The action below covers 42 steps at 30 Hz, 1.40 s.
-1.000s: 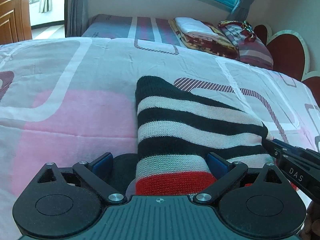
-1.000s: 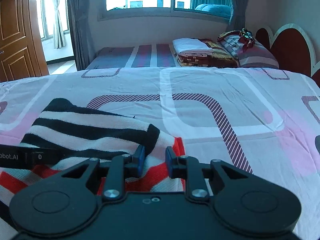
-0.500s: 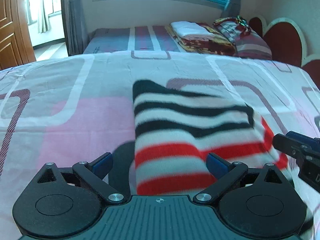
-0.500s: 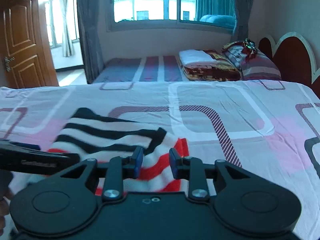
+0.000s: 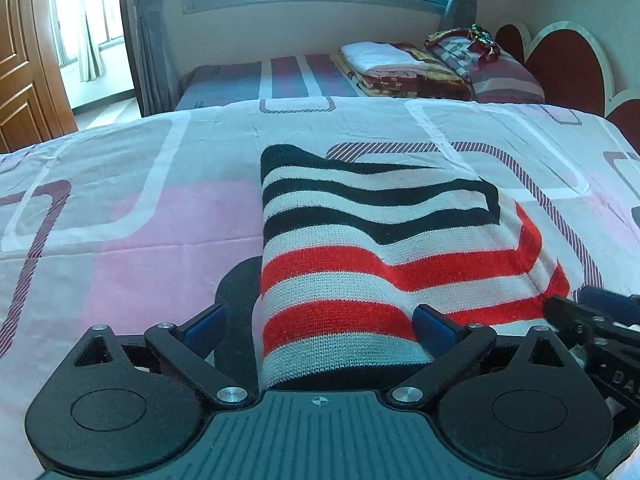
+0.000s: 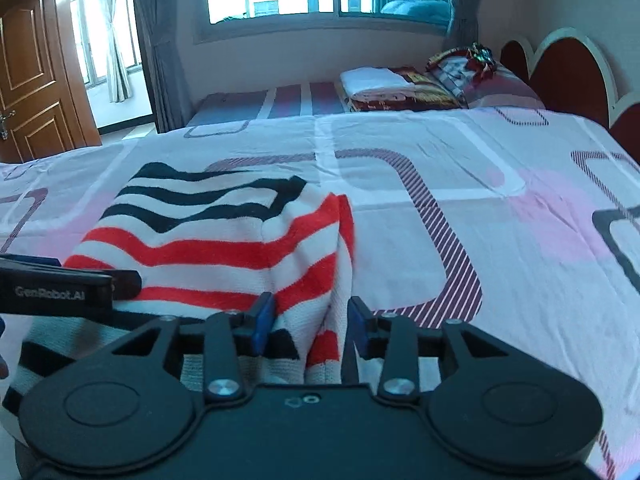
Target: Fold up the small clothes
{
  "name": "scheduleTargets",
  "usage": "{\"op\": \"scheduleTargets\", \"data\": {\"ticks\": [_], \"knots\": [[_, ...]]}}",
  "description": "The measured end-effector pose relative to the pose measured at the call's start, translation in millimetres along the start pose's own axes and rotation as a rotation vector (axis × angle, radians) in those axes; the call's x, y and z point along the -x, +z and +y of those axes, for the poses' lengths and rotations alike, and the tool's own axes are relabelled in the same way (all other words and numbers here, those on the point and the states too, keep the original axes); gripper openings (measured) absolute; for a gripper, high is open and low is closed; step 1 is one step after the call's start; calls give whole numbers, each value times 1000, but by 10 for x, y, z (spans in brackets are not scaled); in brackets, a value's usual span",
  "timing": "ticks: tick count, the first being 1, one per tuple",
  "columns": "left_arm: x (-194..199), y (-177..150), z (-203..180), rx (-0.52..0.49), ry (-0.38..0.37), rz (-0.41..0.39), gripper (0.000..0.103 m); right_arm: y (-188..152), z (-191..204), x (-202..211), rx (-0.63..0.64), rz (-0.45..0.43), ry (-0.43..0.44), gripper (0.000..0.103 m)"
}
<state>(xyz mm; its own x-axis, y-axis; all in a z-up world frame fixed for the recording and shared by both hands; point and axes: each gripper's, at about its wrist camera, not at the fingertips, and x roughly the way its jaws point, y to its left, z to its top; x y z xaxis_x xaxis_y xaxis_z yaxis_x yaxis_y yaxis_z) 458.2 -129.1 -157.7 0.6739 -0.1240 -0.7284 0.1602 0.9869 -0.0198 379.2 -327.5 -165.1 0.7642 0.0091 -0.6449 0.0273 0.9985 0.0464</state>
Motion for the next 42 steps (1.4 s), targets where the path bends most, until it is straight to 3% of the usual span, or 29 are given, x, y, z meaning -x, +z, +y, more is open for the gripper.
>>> {"op": "scheduleTargets", "data": {"ticks": [13, 21, 27, 33, 37, 39, 42], "knots": [[274, -96, -58, -25, 36, -16, 99, -40, 84, 505, 14, -77, 73, 36], [400, -283, 20, 23, -1, -25, 99, -334, 45, 365, 11, 22, 19, 39], [542, -460, 315, 189, -98, 24, 99, -368, 63, 436, -21, 31, 8, 40], [533, -765, 363, 154, -107, 58, 99, -507, -11, 609, -90, 31, 15, 40], [437, -855, 378, 170, -128, 88, 99, -601, -87, 505, -106, 84, 7, 40], [426, -800, 403, 176, -142, 108, 99, -564, -115, 523, -123, 96, 31, 43], [452, -663, 441, 199, -145, 99, 99, -480, -139, 545, -100, 91, 56, 58]]}}
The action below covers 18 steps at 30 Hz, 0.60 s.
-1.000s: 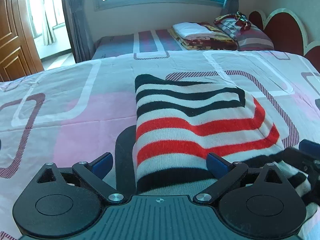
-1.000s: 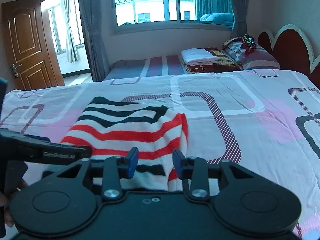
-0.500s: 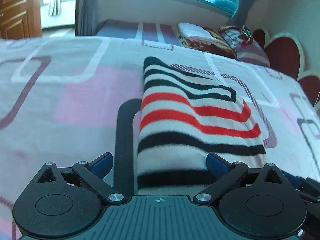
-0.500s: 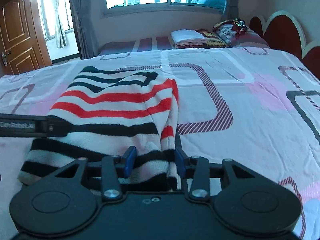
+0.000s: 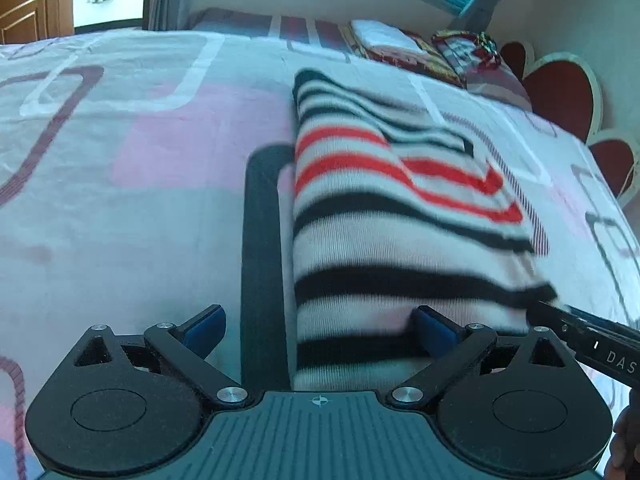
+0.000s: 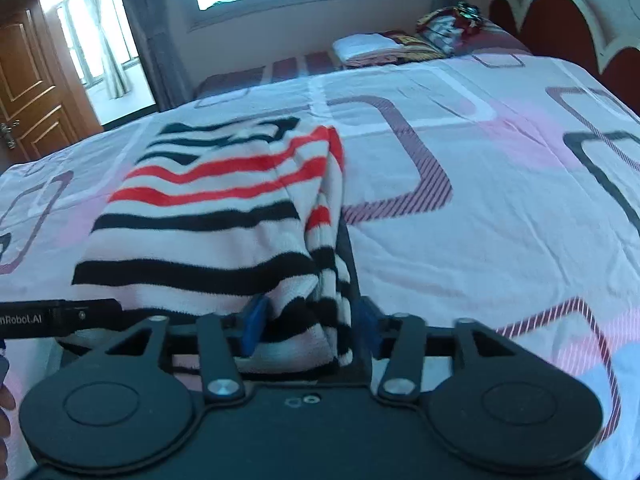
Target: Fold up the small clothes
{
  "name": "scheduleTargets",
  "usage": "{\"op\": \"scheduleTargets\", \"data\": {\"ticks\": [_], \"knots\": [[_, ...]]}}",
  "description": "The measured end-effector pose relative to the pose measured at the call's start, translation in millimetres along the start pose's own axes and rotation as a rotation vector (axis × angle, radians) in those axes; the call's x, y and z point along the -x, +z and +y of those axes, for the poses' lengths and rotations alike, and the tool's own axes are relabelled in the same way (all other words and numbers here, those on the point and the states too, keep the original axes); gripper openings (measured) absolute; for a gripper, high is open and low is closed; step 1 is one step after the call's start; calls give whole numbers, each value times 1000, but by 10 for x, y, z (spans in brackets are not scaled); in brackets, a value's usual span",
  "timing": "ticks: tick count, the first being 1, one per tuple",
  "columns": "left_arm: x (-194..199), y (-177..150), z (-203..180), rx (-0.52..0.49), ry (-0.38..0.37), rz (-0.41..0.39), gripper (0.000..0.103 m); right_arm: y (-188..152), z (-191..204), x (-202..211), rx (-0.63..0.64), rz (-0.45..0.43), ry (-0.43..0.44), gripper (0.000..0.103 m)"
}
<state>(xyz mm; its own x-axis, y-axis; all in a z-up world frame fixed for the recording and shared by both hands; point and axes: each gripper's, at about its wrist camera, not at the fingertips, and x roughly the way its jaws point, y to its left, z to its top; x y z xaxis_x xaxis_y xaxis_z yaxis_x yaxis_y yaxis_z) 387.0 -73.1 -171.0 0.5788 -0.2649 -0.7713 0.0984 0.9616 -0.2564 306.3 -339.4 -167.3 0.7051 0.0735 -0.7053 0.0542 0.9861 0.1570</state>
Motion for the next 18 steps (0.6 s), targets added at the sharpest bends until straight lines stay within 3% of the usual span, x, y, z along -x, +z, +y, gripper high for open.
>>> {"op": "scheduleTargets", "data": {"ticks": [3, 10, 18], "knots": [[-17, 164, -4, 15, 0, -9, 99, 152, -50, -36, 4, -11, 34, 60], [-255, 454, -90, 30, -1, -19, 103, 562, -208, -372, -56, -3, 121, 82], [-599, 530, -126, 82, -49, 25, 103, 646, -314, -794, -72, 72, 209, 81]]}}
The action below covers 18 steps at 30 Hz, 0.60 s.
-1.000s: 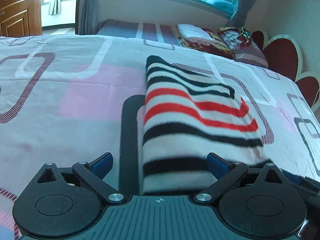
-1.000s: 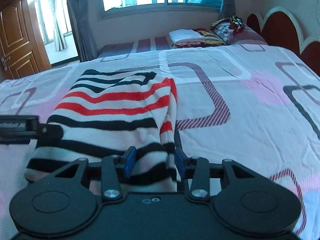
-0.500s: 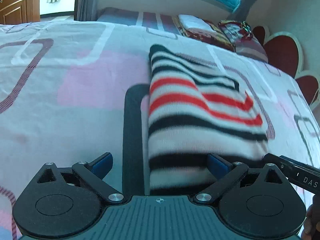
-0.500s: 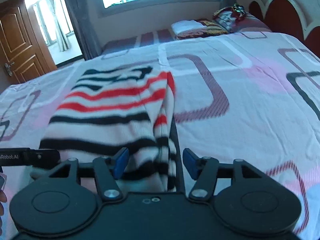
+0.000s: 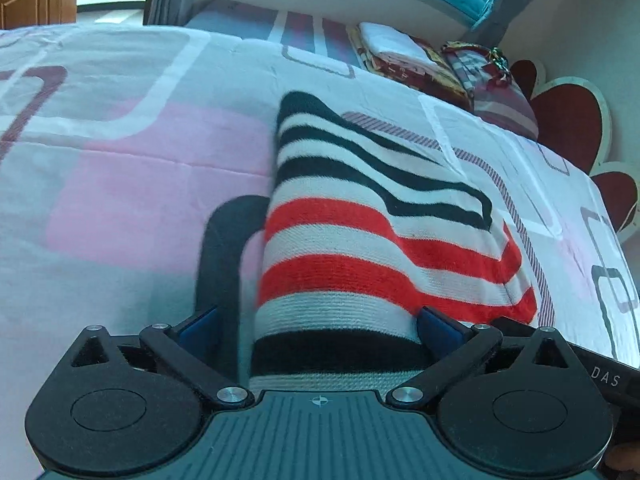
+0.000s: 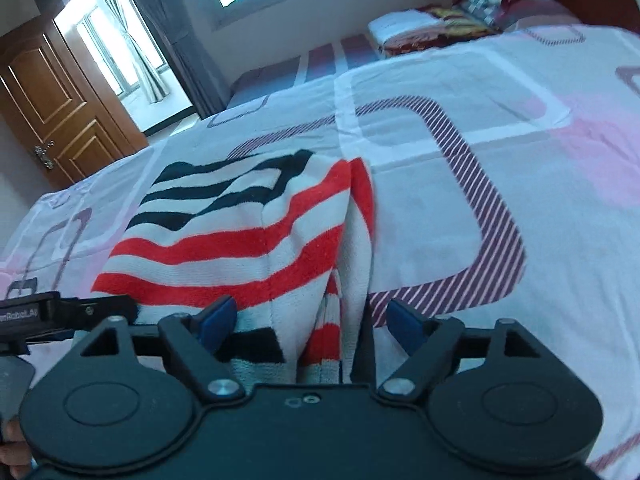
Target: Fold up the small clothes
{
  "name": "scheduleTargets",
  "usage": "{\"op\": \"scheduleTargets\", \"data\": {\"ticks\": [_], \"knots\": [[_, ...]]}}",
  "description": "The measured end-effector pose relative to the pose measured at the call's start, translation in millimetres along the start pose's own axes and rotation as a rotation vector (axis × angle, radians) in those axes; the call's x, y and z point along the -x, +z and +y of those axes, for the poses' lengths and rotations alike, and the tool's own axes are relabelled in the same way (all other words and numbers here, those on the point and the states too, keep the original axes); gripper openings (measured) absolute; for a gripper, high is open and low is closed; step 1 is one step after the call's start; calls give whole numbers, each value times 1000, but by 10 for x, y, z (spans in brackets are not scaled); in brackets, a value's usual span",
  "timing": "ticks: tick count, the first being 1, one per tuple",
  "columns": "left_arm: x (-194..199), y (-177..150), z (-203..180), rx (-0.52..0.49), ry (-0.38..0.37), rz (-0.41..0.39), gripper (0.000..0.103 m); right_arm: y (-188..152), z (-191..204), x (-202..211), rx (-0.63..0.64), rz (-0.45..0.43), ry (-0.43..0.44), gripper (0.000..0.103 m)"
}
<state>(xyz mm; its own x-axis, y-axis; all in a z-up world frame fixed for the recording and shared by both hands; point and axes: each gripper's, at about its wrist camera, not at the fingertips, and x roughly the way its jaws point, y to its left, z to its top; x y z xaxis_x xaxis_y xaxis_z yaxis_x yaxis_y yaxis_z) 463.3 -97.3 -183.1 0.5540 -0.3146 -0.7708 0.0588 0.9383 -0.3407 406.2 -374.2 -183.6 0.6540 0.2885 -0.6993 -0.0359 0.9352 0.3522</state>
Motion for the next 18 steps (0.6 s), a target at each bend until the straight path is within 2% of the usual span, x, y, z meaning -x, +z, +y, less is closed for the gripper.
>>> {"op": "scheduleTargets", "data": {"ticks": [3, 8, 10, 12, 17, 18], "knots": [[-83, -32, -50, 6, -16, -3, 101, 5, -68, -66, -34, 18, 52, 79], [-77, -25, -183, -7, -8, -17, 87, 17, -68, -130, -60, 25, 111, 57], [-12, -26, -221, -26, 6, -31, 76, 19, -63, -100, -73, 23, 132, 39], [40, -16, -235, -30, 10, -41, 72, 31, -10, -32, -59, 17, 134, 36], [-7, -7, -230, -45, 21, -48, 72, 36, -4, -82, -50, 20, 121, 37], [13, -7, -251, -53, 27, -50, 69, 35, 3, -84, -51, 17, 119, 37]]}}
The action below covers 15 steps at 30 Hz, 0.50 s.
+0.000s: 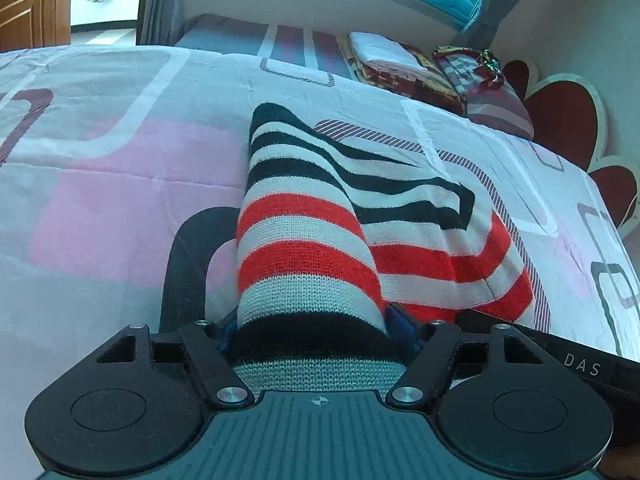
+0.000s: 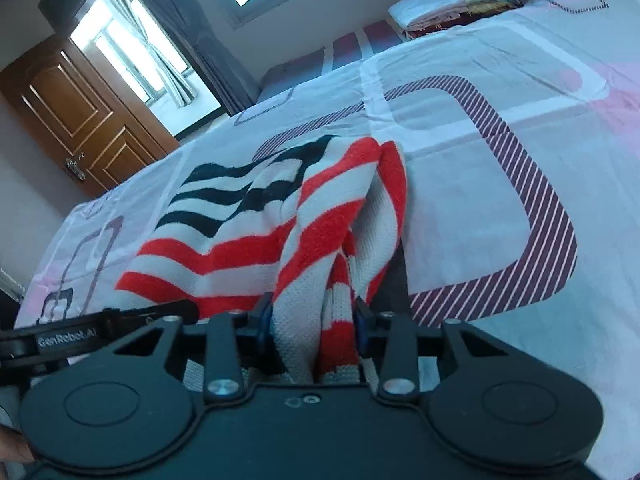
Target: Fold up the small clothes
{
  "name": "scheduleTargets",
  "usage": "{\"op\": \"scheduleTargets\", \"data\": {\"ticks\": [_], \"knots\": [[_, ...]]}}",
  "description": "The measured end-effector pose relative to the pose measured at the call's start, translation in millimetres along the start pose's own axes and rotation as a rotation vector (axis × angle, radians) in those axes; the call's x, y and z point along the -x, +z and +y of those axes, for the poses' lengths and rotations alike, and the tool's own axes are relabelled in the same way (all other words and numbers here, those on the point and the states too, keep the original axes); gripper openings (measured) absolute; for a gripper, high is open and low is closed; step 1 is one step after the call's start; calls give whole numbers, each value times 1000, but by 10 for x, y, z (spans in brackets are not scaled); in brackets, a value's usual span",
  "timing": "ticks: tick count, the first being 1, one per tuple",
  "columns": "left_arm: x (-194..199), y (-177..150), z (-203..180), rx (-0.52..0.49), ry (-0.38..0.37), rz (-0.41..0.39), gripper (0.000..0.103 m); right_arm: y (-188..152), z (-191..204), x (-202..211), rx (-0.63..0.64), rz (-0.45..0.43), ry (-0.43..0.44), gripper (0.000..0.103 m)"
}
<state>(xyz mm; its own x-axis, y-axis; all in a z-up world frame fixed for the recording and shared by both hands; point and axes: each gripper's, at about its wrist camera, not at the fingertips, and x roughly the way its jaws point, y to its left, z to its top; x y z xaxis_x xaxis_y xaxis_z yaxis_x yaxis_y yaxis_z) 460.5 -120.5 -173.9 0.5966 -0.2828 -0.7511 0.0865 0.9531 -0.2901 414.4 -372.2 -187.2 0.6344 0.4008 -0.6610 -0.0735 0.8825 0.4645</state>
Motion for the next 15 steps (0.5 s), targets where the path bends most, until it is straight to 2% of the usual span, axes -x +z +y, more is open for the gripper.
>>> {"op": "scheduleTargets", "data": {"ticks": [4, 9, 15], "knots": [[123, -3, -55, -43, 5, -13, 60, -21, 95, 83, -4, -31, -10, 34], [273, 16, -42, -37, -14, -26, 58, -7, 274, 268, 16, -80, 29, 33], [557, 62, 149, -32, -12, -60, 58, 27, 534, 408, 39, -112, 75, 33]]}}
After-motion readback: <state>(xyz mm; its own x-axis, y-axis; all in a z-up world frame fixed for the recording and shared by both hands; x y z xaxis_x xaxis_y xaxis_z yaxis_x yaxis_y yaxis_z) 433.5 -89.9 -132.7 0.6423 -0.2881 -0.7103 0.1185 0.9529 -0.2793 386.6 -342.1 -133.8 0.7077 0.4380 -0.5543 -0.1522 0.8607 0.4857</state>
